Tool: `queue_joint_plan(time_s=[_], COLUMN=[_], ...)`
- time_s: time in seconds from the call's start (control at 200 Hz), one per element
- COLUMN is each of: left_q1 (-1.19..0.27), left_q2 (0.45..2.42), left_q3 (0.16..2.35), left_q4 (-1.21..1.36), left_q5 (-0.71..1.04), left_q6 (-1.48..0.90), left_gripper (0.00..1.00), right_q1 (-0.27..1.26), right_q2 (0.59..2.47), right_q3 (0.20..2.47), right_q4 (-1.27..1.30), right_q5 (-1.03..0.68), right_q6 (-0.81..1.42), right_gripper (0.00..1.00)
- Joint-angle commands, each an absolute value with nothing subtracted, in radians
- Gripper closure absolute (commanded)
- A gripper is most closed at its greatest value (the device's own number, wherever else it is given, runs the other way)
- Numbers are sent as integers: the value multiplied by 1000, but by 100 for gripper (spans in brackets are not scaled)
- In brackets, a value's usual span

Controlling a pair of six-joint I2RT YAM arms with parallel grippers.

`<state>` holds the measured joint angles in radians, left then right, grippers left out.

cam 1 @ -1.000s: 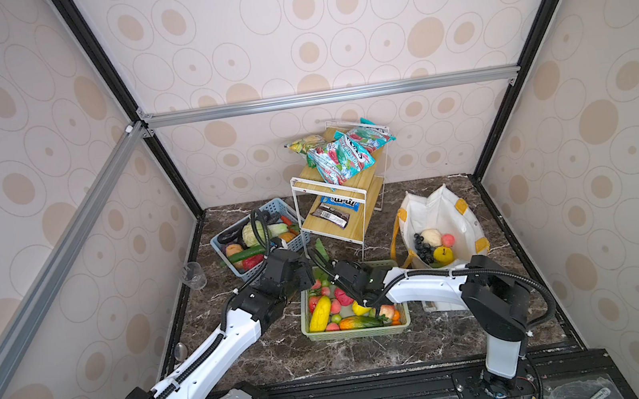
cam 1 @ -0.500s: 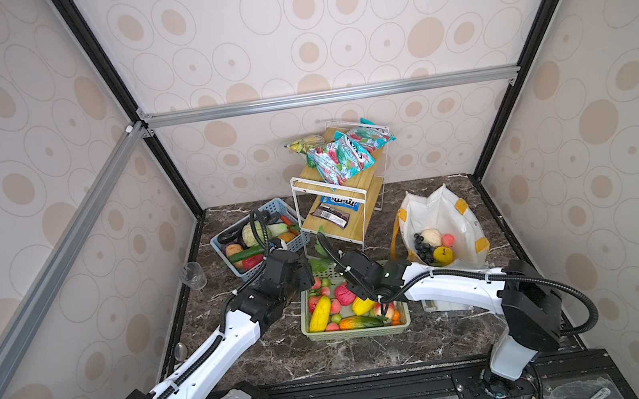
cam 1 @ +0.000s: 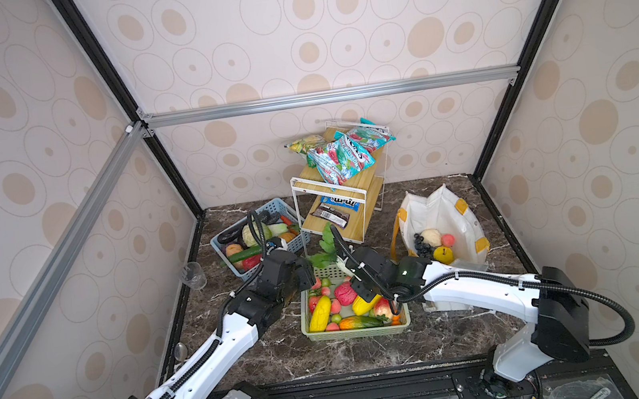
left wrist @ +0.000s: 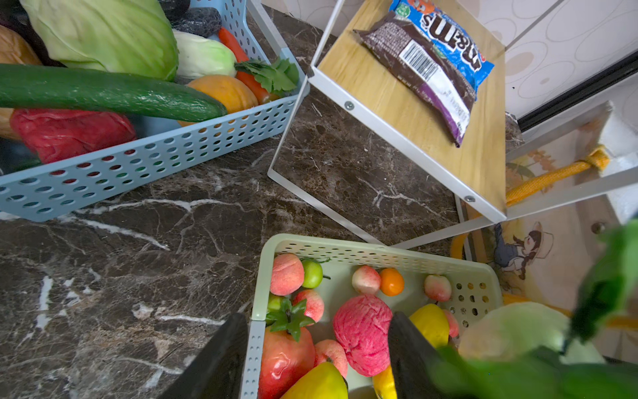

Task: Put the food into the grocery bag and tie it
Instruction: 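Lift the radish with the right gripper while the left gripper stays above the basket, then carry the radish with the right gripper over the white tote bag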

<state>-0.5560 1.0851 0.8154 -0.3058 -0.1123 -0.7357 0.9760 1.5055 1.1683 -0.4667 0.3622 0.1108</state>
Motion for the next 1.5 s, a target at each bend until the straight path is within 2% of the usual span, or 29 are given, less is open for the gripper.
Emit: queue_joint_plan(time_s=[0.0,0.215,0.605,0.995,1.496], left_q1=[-548,-556,-600,-622,-645], left_q2=[1063,1073,1126,1200,1254], left_q3=[822,805,838,889,919], left_q4=[-293,-243,-214,-194,-190], left_q5=[-101,-15,-14,-9,-19], left_q6=[-735,-753,-758,-748,-741], left_gripper=[35,35,35,35,35], right_q1=[986,985,973,852,670], right_q2=[1447,1373,1226,1129,1110], right_q3=[1154,1135,1106,1109,1145], right_q4=[-494,-517,-561,-627,-685], right_q5=[333,327,341,262,144], right_q6=[153,182,213,245,262], right_gripper=[63,63,63,62,62])
